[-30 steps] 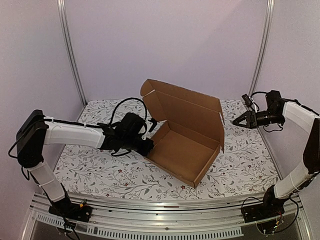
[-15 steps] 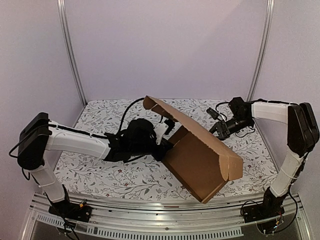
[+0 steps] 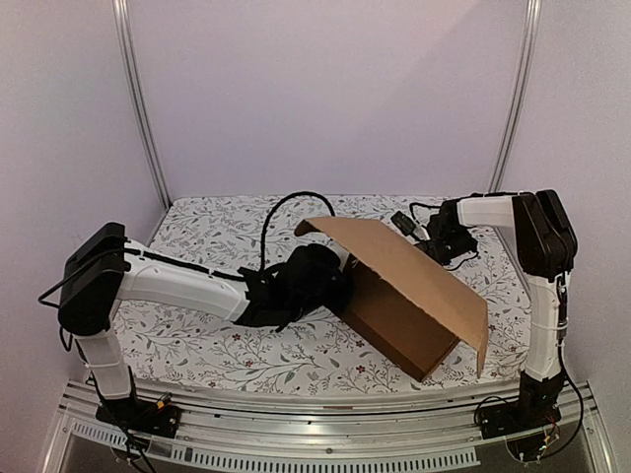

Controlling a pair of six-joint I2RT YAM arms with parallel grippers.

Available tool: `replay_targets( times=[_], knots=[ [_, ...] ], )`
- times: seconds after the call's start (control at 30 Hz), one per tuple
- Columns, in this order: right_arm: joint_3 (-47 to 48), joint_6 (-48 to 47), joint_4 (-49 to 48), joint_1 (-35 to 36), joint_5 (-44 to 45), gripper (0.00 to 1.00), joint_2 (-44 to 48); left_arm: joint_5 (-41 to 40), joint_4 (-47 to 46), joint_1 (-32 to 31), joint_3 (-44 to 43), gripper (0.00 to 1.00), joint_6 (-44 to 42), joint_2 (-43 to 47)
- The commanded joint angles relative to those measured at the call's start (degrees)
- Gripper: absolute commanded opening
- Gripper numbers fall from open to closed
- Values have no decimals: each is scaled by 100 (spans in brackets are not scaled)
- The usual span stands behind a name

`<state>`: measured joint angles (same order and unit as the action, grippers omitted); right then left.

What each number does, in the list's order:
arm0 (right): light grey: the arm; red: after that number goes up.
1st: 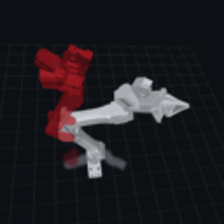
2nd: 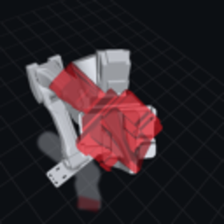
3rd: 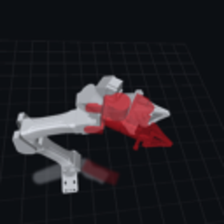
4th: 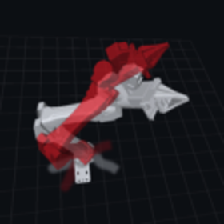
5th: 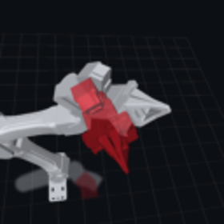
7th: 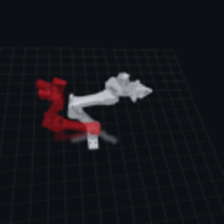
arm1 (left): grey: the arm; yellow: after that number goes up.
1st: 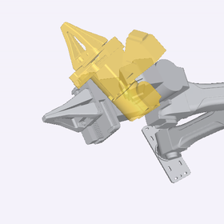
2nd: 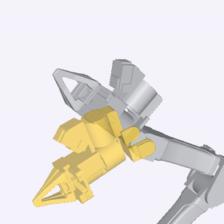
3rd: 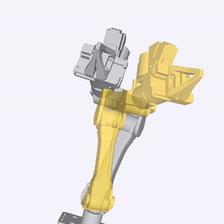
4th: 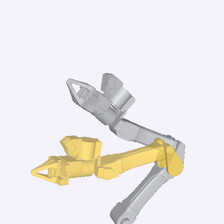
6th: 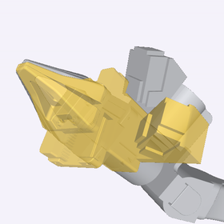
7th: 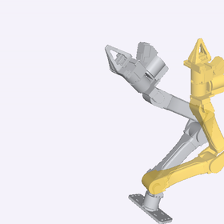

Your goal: Fold the paper box

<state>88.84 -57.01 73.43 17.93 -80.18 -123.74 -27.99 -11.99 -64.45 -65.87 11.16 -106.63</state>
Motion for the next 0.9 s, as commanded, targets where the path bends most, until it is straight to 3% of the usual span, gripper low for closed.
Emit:
replay_targets(
  times=[0.0, 0.2, 0.33, 0.47, 0.7, 0.73, 0.77, 0.87],
  knots=[
    [81, -613, 2916, 162, -304, 59, 94, -206, 229, -77, 12, 16, 97, -85],
    [-58, 971, 1478, -399, 58, 55, 43, 276, 1165, -94, -1, 19, 114, 178],
    [200, 827, 1953, -979, 40, 54, -325, 406, 1960, -101, 117, 18, 199, 330],
    [712, -154, 2961, -1428, -2, 55, -728, 586, 2700, -37, 16, 17, 451, 344],
    [1531, 377, 2980, -1748, -39, 58, -568, 938, 3923, 389, -160, 14, 738, 62],
    [1713, 455, 2980, -1749, -22, 67, -493, 1016, 3957, 483, -148, 14, 775, 23],
    [1910, 618, 2976, -1749, 21, 95, -447, 1091, 3993, 571, -150, 14, 808, -25],
    [2443, 1213, 2612, -1747, 226, 99, -296, 1087, 3987, 669, -261, 20, 775, -160]
  ],
)
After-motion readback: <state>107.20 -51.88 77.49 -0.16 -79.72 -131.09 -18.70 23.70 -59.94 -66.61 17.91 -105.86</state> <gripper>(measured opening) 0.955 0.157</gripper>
